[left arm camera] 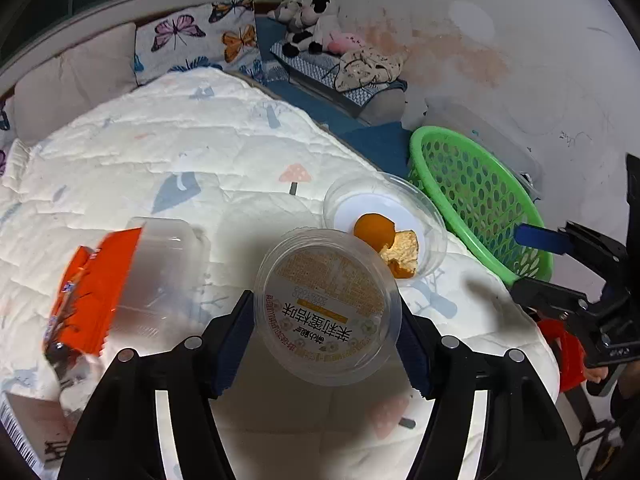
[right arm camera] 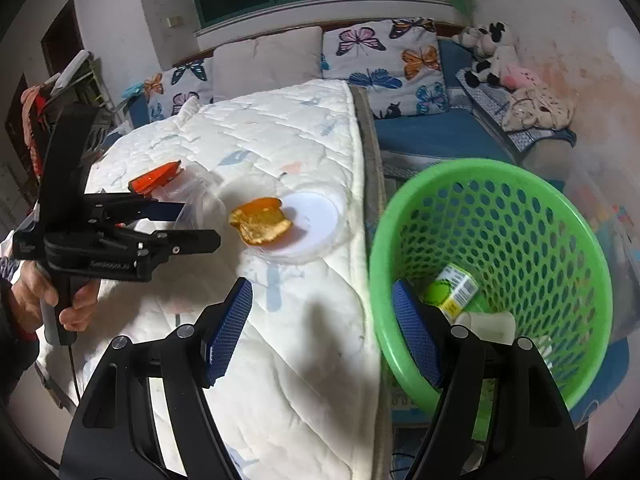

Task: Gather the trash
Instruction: 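Grasp the orange peel with the right gripper while the left gripper grasps the round labelled cup, then carry the orange peel and round cup over the green basket and release both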

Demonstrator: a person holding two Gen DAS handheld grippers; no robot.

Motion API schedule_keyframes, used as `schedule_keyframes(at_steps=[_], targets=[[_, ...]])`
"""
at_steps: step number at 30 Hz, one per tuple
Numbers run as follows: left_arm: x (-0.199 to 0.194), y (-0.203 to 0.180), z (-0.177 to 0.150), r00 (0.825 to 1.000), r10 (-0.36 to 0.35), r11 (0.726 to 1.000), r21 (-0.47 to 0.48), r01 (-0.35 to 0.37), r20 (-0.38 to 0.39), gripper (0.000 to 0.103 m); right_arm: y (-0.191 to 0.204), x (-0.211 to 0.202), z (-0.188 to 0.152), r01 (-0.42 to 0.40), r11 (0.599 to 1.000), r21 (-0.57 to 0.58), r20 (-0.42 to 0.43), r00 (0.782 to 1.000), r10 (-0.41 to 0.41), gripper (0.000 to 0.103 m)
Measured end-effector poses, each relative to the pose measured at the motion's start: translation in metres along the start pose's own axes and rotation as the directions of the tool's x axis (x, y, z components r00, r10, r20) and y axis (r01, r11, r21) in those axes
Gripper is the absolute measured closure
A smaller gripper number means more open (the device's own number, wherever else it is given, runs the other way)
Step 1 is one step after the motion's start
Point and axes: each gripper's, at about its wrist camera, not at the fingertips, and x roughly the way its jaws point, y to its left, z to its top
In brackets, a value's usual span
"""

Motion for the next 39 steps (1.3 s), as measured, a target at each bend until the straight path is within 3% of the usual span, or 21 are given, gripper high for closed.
schedule_keyframes(at_steps=[11,17,26,33,39], targets=[[-0.044,0.013,-0.011,0.996,0.065,0.997,-0.04,-0.063,0.054,0.039,0.022,0.035,0.024,-0.099,0.995,-0.017,-0.025,0.995,0.099,0.034],[-0.057,0.025,-0.017,0.994,0.081,0.995,-0.064,-0.076,0.069,0.039,0.031,0.06,0.034,-0.11,0.994,-0.01,-0.062,0.992,0.109,0.035],[-0.064,0.032,-0.026,0.993,0.089,0.994,-0.077,-0.083,0.074,0.039,0.04,0.078,0.035,-0.093,0.996,-0.007,-0.087,0.992,0.092,0.049],[-0.064,0.033,-0.029,0.994,0.082,0.993,-0.091,-0.076,0.072,0.039,0.039,0.075,0.038,-0.096,0.995,0.004,-0.06,0.994,0.096,0.062],[-0.065,0.031,-0.03,0.994,0.079,0.993,-0.088,-0.073,0.075,0.039,0.039,0.064,0.039,-0.087,0.996,0.007,-0.032,0.996,0.088,0.066]])
